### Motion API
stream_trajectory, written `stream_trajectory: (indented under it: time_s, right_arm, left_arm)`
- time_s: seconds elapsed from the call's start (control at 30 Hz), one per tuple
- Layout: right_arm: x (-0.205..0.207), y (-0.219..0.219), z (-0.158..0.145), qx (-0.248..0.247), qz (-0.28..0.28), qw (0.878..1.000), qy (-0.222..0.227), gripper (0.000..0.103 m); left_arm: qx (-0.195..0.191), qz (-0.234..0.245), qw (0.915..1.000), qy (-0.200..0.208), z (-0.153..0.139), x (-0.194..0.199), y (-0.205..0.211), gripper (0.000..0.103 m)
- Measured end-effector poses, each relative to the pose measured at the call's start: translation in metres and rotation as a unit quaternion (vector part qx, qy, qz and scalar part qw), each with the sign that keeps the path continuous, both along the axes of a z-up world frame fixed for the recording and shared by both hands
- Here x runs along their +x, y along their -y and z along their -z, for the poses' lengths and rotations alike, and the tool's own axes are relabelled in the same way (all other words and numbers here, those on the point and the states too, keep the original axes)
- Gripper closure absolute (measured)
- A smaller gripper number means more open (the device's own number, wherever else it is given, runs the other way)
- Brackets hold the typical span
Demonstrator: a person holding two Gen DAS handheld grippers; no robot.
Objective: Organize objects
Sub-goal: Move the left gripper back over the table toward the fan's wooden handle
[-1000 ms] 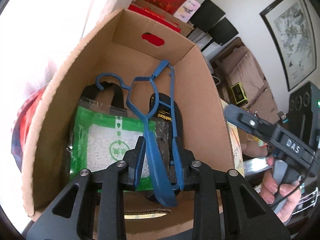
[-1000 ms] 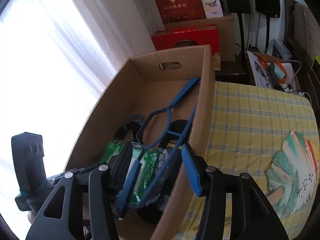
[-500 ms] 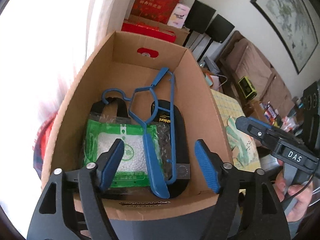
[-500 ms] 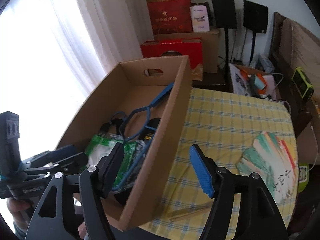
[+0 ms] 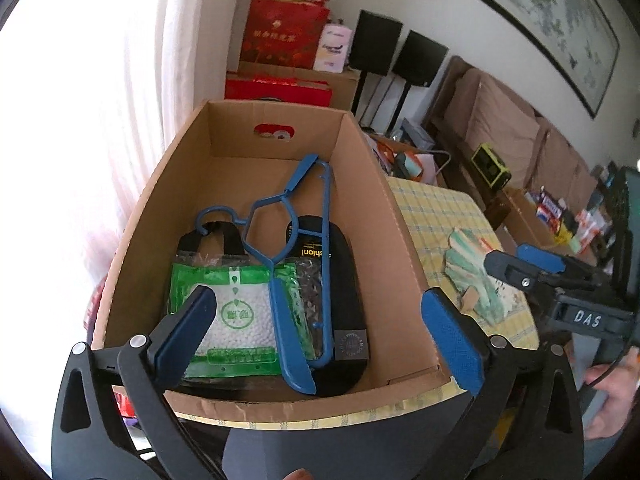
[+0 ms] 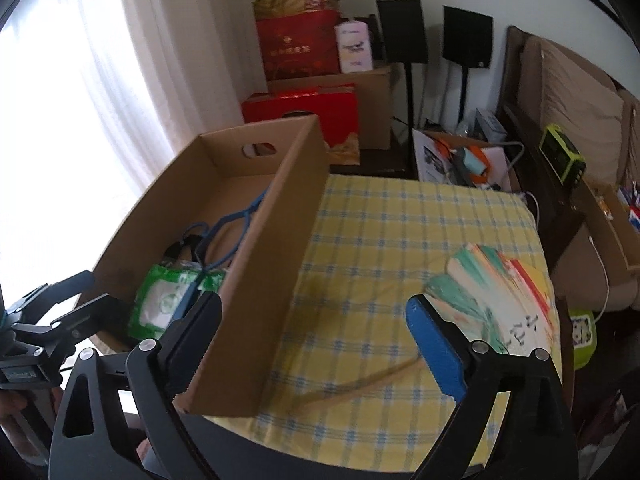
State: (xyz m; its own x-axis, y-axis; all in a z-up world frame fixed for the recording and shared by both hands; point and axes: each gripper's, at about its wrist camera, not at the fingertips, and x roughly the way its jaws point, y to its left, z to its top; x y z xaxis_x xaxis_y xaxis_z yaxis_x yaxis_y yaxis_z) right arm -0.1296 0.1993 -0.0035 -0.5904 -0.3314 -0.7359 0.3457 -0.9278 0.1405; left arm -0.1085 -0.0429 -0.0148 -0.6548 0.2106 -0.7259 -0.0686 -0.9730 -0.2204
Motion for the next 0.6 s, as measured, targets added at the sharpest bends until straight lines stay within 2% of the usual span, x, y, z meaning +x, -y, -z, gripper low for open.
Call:
stream_trajectory:
  time_s: [0.1, 0.23, 0.6]
  right_arm:
    - [0.003, -0.011, 0.000, 0.017, 0.017, 1.000, -0.005, 0.008]
    - [0.010, -0.026, -0.001, 0.029, 0.031, 0.999, -0.016, 0.008]
    - [0.018, -0.056, 0.001, 0.023, 0.048, 0.998, -0.013, 0.008]
  left_arm:
    - [-0.016, 0.001, 0.9999, 0.000, 0.001, 0.001, -0.008, 0.000]
    - [-0.017, 0.002, 0.9999, -0.001, 0.000, 0.002, -0.014, 0.000]
    - [-0.027, 0.018, 0.9995, -0.008, -0.005, 0.007, -0.043, 0.000]
